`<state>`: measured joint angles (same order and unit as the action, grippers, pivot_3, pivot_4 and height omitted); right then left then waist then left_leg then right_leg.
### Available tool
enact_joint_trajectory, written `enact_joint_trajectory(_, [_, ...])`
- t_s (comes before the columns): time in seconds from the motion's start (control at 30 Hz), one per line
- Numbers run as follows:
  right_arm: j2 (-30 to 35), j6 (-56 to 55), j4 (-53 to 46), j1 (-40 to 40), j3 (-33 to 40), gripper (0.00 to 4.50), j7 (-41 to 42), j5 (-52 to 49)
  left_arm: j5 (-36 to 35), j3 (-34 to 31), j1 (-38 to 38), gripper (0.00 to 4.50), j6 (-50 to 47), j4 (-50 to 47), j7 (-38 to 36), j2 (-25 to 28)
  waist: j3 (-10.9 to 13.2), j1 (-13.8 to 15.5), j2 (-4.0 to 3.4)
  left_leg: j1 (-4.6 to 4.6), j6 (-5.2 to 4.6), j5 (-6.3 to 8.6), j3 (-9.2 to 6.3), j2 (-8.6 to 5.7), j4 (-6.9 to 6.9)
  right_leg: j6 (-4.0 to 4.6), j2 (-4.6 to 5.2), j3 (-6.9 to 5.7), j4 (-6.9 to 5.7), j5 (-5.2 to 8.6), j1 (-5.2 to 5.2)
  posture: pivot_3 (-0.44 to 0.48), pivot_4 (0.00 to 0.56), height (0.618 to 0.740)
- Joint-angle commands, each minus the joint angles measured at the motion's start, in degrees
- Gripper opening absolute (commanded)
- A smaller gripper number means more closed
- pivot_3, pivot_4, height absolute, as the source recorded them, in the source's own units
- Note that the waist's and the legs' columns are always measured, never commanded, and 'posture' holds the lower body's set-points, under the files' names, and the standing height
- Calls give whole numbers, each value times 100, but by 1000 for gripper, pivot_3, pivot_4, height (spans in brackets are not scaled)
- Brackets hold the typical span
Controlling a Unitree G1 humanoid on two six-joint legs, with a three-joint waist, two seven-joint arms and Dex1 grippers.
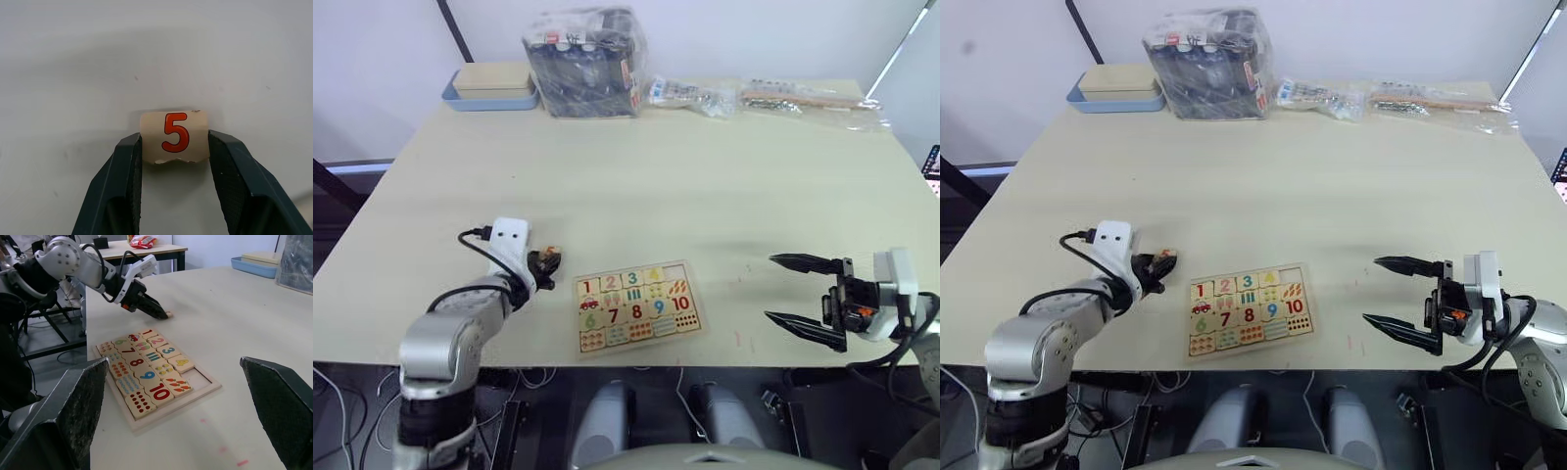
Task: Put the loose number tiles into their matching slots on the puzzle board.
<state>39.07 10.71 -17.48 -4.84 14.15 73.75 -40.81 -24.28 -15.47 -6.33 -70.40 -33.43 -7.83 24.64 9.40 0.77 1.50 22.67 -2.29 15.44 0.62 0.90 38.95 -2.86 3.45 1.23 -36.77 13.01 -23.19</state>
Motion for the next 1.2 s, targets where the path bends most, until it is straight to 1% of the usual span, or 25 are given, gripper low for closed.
enact_joint_trajectory(0.03, [77, -5, -110, 35, 53, 4500, 110, -126, -94, -321, 225, 1509, -599, -947, 236, -285, 0, 2, 0, 0, 0, 0, 0, 0, 0, 0, 0, 0, 0, 0, 0, 0, 150, 740])
enact_joint_trajectory(0.23, [126, -28, -127, 31, 24, 4500, 443, -187, 22, -349, 388, 1509, -1204, -1494, 472, -677, 0, 12, 0, -3, 0, -1, -4, -4, 1, 1, -3, -6, -1, 0, 4, 0, 150, 740])
enact_joint_trajectory(0.3, [115, -105, -134, 19, 36, 4500, 544, -186, 90, -307, 427, 1509, -1284, -1548, 549, -781, 0, 5, 1, -3, 0, -1, -4, -6, 1, 1, -30, -4, 0, 1, 5, 0, 150, 740])
enact_joint_trajectory(0.43, [91, -122, -123, 31, 51, 4500, 644, -202, 281, -281, 493, 1509, -1384, -1553, 675, -880, -1, 5, 0, -3, 0, -1, -4, -5, 1, 1, -33, -3, 0, 1, 4, 0, 150, 740])
enact_joint_trajectory(0.47, [83, -123, -119, 38, 51, 4500, 656, -202, 306, -287, 501, 2009, -1403, -1553, 676, -903, -1, 5, 0, -5, 0, -1, -4, -5, 1, 1, -33, -2, -1, 1, 5, 0, 150, 740])
enact_joint_trajectory(0.57, [59, -146, -122, 21, 51, 4500, 684, -206, 336, -341, 518, 2955, -1447, -1615, 637, -957, -1, 4, 0, -7, 0, -1, -3, -5, 1, 1, -33, -1, -1, 1, 6, 0, 150, 740])
enact_joint_trajectory(0.63, [23, -175, -121, 7, 40, 4500, 680, -195, 296, -518, 495, 3978, -1482, -1727, 551, -986, -1, 1, 0, -7, 0, -1, -4, -5, 1, 2, -34, -1, -1, 1, 5, 0, 150, 740])
enact_joint_trajectory(0.67, [10, -186, -119, 3, 35, 4500, 677, -190, 274, -594, 482, 4350, -1495, -1772, 511, -1002, -1, 1, 0, -7, 0, -1, -3, -5, 1, 2, -34, -1, -1, 1, 5, 0, 150, 740])
enact_joint_trajectory(0.7, [-2, -200, -116, -2, 27, 4500, 674, -184, 242, -672, 467, 4438, -1511, -1835, 450, -1001, -1, 0, 0, -7, 0, -1, -3, -4, 1, 2, -34, -1, 0, 1, 5, 0, 150, 740])
enact_joint_trajectory(0.83, [-69, -228, -105, 20, -25, 4500, 636, -150, 15, -1114, 424, 4438, -1545, -2103, -46, -767, 0, 1, 2, -5, 0, -1, -4, -4, 1, 2, -35, -4, 0, 1, 5, 0, 150, 740])
enact_joint_trajectory(0.9, [-101, -226, -87, 70, -57, 4500, 611, -140, -352, -1566, 447, 4438, -1504, -2117, -750, -268, -1, 3, 2, -6, 0, -1, -3, -5, 1, 2, -33, -3, 0, 1, 5, 0, 150, 740])
enact_joint_trajectory(0.97, [-120, -226, -75, 111, -75, 4500, 594, -146, -828, -1860, 655, 4438, -1271, -1967, -1727, 587, 0, -4, 2, -5, 2, -2, -7, -2, 1, 3, -35, -7, -1, 2, 3, 0, 150, 740])
enact_joint_trajectory(1.0, [-126, -226, -64, 140, -90, 4500, 583, -145, -1019, -1908, 798, 4438, -1004, -1831, -2255, 1052, 1, -13, -1, -5, 2, -2, -7, 1, 0, 4, -36, -8, -2, 2, 2, 0, 150, 740])
enact_joint_trajectory(1.07, [-142, -207, -58, 207, -125, 4500, 557, -168, -1076, -1967, 1249, 4438, -55, -1297, -3488, 2057, 3, -16, -6, -7, 3, -1, -3, 3, -3, 5, -33, -5, 0, 3, 0, 0, 150, 740])
enact_joint_trajectory(1.1, [-145, -205, -54, 236, -136, 4500, 551, -181, -1053, -2022, 1444, 4438, 457, -997, -4058, 2429, 3, -10, -15, -9, 3, -1, 1, 3, -7, 6, -30, -1, 1, 4, -1, 0, 150, 740])
enact_joint_trajectory(1.17, [-140, -187, -62, 286, -144, 4500, 535, -206, -865, -2035, 1643, 4438, 1420, -372, -4873, 2948, 6, 19, -21, -11, 3, -1, 9, 2, -9, 6, -17, 2, 4, 4, -4, 0, 150, 740])
enact_joint_trajectory(1.2, [-137, -180, -66, 318, -142, 4500, 528, -216, -818, -2019, 1663, 4438, 1809, -42, -5211, 3140, 7, 20, -21, -10, 3, -1, 12, 0, -12, 6, 16, -16, 7, 4, -8, 0, 150, 740])
